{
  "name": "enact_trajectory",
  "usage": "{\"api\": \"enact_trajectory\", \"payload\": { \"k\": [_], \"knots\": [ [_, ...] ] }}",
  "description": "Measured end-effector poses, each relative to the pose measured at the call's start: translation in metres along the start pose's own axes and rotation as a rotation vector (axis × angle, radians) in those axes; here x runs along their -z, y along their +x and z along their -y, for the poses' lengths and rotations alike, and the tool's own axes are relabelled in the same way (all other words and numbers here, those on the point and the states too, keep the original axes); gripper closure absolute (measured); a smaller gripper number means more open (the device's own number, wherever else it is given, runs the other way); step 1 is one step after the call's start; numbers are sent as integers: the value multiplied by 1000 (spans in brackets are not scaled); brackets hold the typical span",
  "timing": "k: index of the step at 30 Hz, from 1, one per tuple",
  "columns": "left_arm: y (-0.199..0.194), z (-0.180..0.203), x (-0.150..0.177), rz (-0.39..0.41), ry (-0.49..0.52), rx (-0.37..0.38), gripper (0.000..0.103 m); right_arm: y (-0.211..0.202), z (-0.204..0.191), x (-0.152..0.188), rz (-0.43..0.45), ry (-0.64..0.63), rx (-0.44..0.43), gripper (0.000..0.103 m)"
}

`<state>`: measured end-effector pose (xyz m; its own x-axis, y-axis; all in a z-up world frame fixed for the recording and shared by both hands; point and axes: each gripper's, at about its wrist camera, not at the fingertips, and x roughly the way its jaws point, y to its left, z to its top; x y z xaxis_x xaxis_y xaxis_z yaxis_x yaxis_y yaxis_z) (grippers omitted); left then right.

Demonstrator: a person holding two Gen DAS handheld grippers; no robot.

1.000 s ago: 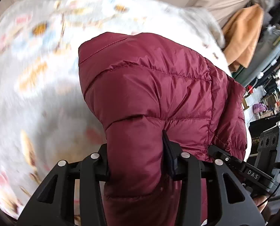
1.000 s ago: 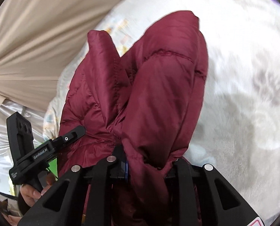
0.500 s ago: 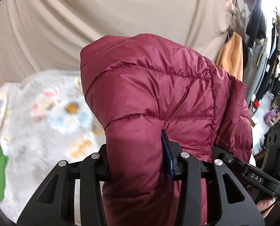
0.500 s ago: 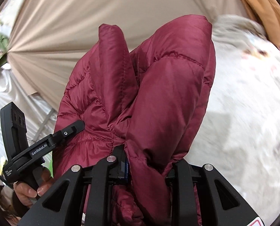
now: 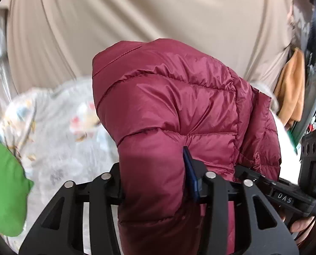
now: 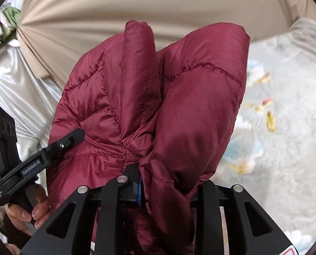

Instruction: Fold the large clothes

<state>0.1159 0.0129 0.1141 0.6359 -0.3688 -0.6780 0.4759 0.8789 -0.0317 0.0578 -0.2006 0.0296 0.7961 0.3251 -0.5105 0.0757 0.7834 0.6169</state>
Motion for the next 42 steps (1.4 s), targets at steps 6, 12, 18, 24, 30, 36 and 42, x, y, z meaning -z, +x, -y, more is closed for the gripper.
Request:
{"api": "enact_trajectory", "payload": {
  "k": [6, 12, 18, 24, 30, 36, 42],
  "knots": [
    [141, -51, 86, -187, -46, -99, 43, 110, 77, 54, -252, 131, 219, 50],
    [86, -63, 94, -116, -159, -17, 45, 48, 97, 69, -134, 223, 241, 48],
    [48, -19, 104, -176, -78, 3, 45, 19, 17, 68, -152, -41, 288, 101],
    [59, 7, 145, -323, -53, 30, 46, 55, -17, 97, -256, -225, 357, 103],
    [56, -4, 157, -324, -100, 14, 45, 22, 44, 56, -160, 43, 345, 62],
    [74, -3, 156, -345, -104, -26, 44, 92, 58, 39, -281, 5, 342, 95],
    [95, -4, 157, -367, -78, -69, 38, 130, 65, 29, -306, -52, 404, 97]
  ]
}}
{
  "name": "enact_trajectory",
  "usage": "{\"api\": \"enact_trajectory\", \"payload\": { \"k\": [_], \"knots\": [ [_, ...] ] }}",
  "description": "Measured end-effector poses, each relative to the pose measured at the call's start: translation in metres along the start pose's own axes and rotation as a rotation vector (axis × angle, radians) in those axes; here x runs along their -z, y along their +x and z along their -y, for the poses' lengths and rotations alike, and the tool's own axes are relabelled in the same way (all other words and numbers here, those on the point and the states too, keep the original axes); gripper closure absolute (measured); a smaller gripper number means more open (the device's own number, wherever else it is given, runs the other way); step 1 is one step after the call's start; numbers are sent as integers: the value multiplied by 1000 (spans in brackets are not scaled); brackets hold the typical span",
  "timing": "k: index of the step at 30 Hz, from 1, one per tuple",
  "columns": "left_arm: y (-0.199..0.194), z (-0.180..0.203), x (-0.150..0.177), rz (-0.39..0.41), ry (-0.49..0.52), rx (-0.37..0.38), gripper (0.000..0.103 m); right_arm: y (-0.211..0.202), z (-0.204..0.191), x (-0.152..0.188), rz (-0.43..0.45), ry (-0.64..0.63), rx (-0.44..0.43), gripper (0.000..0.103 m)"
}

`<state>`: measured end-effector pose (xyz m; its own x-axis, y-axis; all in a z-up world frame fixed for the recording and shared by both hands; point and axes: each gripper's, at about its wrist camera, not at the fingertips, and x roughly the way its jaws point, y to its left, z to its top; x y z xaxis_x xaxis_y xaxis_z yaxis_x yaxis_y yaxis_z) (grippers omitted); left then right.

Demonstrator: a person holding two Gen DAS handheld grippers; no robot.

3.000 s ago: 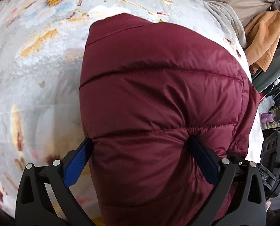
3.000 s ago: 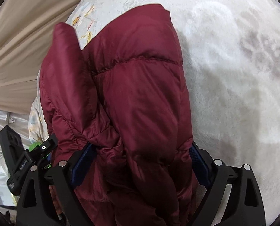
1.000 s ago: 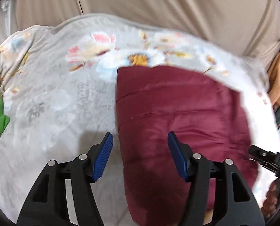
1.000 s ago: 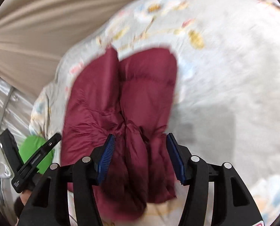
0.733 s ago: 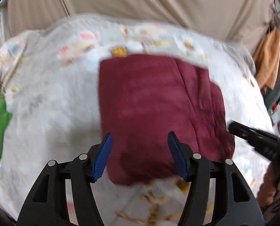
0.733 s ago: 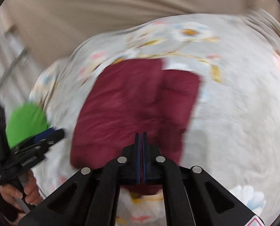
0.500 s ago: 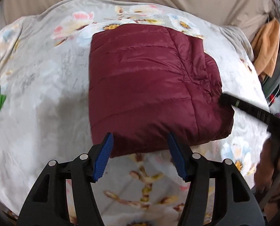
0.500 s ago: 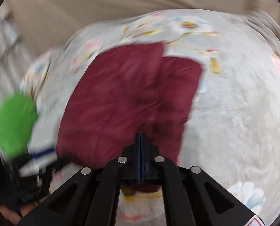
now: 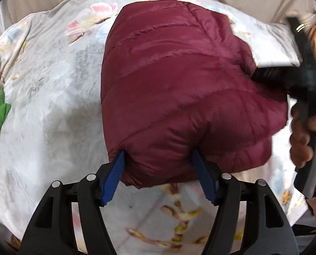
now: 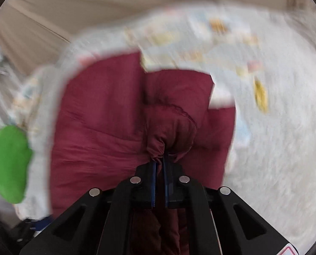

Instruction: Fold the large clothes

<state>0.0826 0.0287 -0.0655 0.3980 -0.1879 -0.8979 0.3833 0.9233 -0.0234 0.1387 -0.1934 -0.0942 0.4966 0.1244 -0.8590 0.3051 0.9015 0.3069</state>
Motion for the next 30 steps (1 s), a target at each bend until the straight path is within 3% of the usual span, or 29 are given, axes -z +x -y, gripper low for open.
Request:
{"api": "enact_trajectory", "payload": {
  "k": [2, 4, 7, 8, 10, 12, 14, 17, 22, 26, 30],
  "knots": [
    [0, 2, -1, -9, 4, -8, 38, 11, 7, 7, -31, 4, 12, 97],
    [-4, 1, -1, -8, -4, -10, 38, -4, 5, 11, -19, 0, 44, 96],
    [-20, -4, -1, -2, -48, 14, 40, -56, -4, 26, 109, -19, 98, 96],
    [-30, -5, -2, 13, -62, 22, 40, -79, -11, 35, 155, -39, 82, 96],
    [-46, -5, -5, 47, -75, 30, 40, -95, -22, 46, 165, -76, 37, 98],
    [-56, 0, -10, 80, -73, 9, 39, -96, -31, 59, 132, -128, 3, 101],
    [-51, 3, -13, 75, -62, -16, 39, -77, -31, 73, 69, -166, 38, 102],
    [-30, 5, -13, 47, -49, -43, 40, -36, -12, 86, -37, -125, 60, 103],
    [-9, 11, -8, 35, -32, -108, 39, -51, -7, 89, -25, -86, 68, 103],
    [-20, 17, -4, 56, -42, -123, 39, -96, -19, 103, 90, -96, 134, 87],
    [-30, 29, 6, 68, -50, -109, 38, -122, -23, 123, 147, -54, 185, 71]
  ]
}}
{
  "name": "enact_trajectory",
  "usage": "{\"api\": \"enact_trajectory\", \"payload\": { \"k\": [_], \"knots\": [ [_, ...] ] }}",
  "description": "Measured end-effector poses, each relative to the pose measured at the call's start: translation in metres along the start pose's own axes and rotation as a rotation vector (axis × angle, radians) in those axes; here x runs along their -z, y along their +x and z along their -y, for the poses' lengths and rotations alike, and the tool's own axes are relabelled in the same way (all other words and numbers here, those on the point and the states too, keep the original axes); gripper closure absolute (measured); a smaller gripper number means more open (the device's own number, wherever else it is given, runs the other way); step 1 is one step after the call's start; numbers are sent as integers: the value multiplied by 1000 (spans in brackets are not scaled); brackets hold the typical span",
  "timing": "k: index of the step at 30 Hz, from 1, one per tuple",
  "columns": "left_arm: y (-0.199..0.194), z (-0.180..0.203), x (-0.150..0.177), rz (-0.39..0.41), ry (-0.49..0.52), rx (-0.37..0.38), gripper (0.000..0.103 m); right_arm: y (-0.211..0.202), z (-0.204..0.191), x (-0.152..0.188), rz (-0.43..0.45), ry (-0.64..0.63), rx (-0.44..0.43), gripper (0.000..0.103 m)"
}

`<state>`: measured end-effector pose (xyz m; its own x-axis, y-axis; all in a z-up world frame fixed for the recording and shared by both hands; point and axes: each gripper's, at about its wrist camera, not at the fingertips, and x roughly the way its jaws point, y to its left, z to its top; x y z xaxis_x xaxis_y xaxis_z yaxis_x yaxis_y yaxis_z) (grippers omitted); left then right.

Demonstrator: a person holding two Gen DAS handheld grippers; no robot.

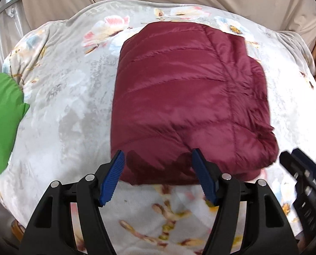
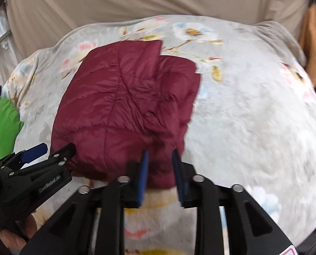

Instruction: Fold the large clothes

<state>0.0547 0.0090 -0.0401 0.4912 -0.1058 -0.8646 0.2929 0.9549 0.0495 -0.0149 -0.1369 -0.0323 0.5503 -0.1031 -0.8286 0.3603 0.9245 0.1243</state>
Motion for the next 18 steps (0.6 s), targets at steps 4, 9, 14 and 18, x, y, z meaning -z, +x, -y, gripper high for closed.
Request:
{"api": "enact_trajectory", "payload": {
  "k": [4, 9, 14, 18],
  "knots": [
    [-5, 11, 15, 3, -4, 11, 38, -6, 0, 21, -4, 19, 33, 69],
    [-5, 22, 33, 12, -5, 4, 38, -8, -3, 32, -16, -8, 57, 68],
    [-3, 26, 41, 20, -7, -3, 38, -5, 0, 40, -23, -13, 71, 67],
    [-1, 25, 47, 19, -18, -10, 38, -1, -3, 46, -29, -39, 71, 67]
  ]
}}
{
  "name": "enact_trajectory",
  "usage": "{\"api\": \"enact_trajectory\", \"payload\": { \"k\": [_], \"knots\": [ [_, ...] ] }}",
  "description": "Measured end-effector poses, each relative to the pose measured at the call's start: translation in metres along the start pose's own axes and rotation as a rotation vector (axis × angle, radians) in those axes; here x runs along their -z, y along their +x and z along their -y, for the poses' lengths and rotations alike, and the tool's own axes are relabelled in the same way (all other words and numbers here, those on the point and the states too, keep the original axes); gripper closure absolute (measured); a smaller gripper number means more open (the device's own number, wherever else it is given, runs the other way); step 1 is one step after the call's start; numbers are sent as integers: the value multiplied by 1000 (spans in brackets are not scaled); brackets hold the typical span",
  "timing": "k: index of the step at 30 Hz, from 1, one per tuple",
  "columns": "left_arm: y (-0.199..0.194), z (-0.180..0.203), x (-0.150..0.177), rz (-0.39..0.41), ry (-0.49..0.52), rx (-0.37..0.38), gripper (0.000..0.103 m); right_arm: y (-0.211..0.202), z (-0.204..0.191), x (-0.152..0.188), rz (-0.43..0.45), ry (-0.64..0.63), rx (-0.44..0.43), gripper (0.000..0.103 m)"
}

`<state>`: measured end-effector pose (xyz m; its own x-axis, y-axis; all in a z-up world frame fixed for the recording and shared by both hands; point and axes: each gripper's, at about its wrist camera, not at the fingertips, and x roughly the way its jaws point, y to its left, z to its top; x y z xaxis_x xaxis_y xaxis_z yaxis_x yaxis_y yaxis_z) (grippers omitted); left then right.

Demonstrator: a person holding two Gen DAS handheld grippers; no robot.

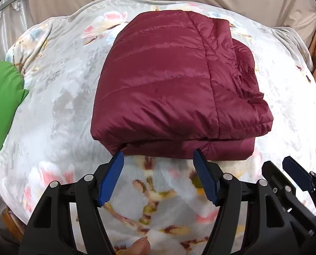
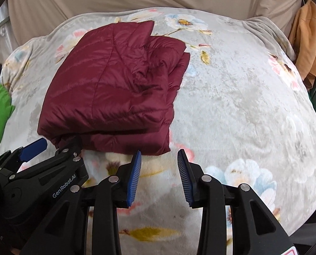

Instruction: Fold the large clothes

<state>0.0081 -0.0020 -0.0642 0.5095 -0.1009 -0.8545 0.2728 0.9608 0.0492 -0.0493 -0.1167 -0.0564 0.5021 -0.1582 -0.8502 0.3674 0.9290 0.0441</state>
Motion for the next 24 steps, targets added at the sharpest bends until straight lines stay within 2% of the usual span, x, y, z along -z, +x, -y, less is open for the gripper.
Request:
{"api": "enact_trajectory", "payload": {
  "k": [10, 24],
  "knots": [
    [3, -8, 11, -5, -27, -32, 38, 5, -9, 8, -12, -25, -11, 66],
    [3, -9, 14, -6, -29, -35, 41, 8, -10, 9, -16, -36, -16, 66]
  ]
}}
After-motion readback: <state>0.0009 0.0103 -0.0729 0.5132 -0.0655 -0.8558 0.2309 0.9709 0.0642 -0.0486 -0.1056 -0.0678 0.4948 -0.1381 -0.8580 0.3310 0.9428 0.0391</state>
